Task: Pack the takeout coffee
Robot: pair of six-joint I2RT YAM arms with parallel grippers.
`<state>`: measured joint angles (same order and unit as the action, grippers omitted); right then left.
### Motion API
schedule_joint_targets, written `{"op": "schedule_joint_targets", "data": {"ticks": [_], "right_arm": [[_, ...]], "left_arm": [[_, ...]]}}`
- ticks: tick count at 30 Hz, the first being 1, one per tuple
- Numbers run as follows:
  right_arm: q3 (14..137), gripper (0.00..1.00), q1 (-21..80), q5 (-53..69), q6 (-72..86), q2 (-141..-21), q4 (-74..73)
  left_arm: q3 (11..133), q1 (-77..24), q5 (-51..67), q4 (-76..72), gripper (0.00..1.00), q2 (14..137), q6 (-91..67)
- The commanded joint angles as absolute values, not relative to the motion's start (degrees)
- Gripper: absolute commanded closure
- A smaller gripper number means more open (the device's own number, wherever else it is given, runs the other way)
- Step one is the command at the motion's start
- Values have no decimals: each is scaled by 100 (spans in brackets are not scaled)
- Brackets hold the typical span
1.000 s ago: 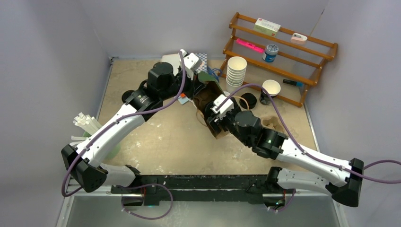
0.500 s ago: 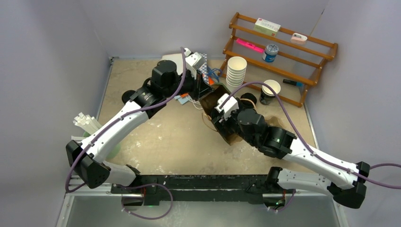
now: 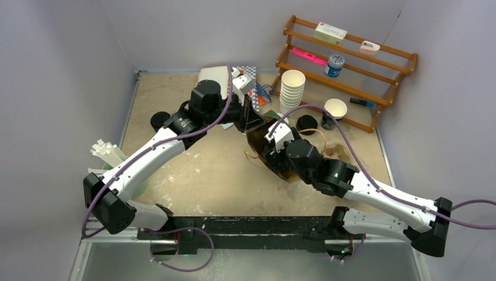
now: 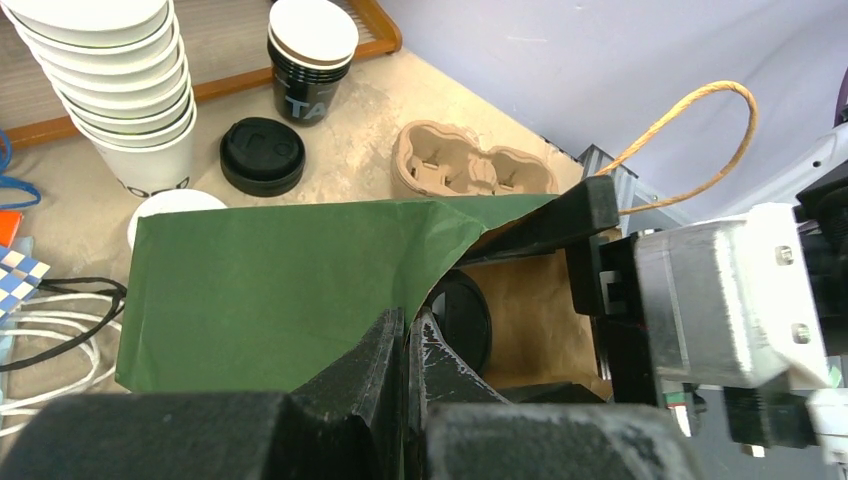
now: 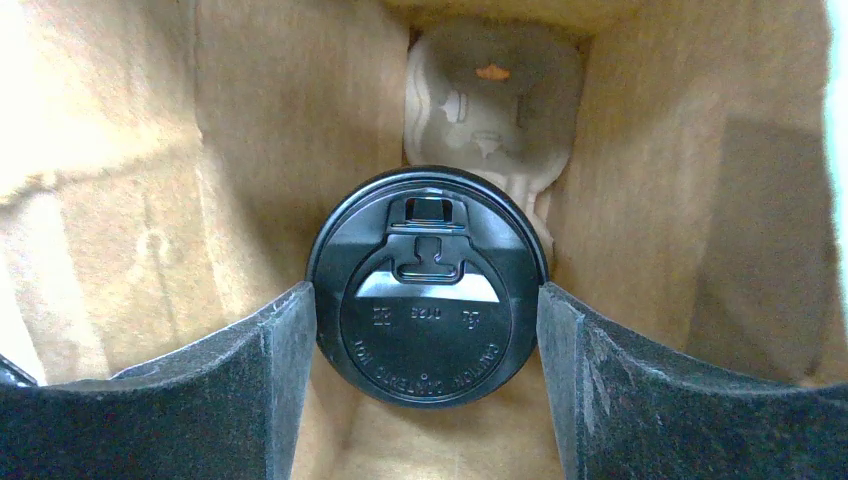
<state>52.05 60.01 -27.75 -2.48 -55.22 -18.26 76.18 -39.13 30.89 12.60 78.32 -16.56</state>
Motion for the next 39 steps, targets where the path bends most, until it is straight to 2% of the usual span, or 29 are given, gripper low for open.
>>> {"op": "schedule_joint_targets", "data": {"ticks": [1,10,23,39], "right_arm": [[4976,59,6016,-3066,-61,-5447,-1828],[4287,58,6013,-3285,-334,-5297,-996],[4096,58,5857,-3524,-264,-5426,-669],[3951,60,5246,-2965,-448,-5676,-114]], "left_arm": [[7593,-3929,3190,1015,100,7654,-1716],[7655,-3934,3060,1029,100,7716,-1699],[7752,-3920,3185,1049,100,7870,-1627],[7891,-3920,3234,1099,100,8031,-1581]]}}
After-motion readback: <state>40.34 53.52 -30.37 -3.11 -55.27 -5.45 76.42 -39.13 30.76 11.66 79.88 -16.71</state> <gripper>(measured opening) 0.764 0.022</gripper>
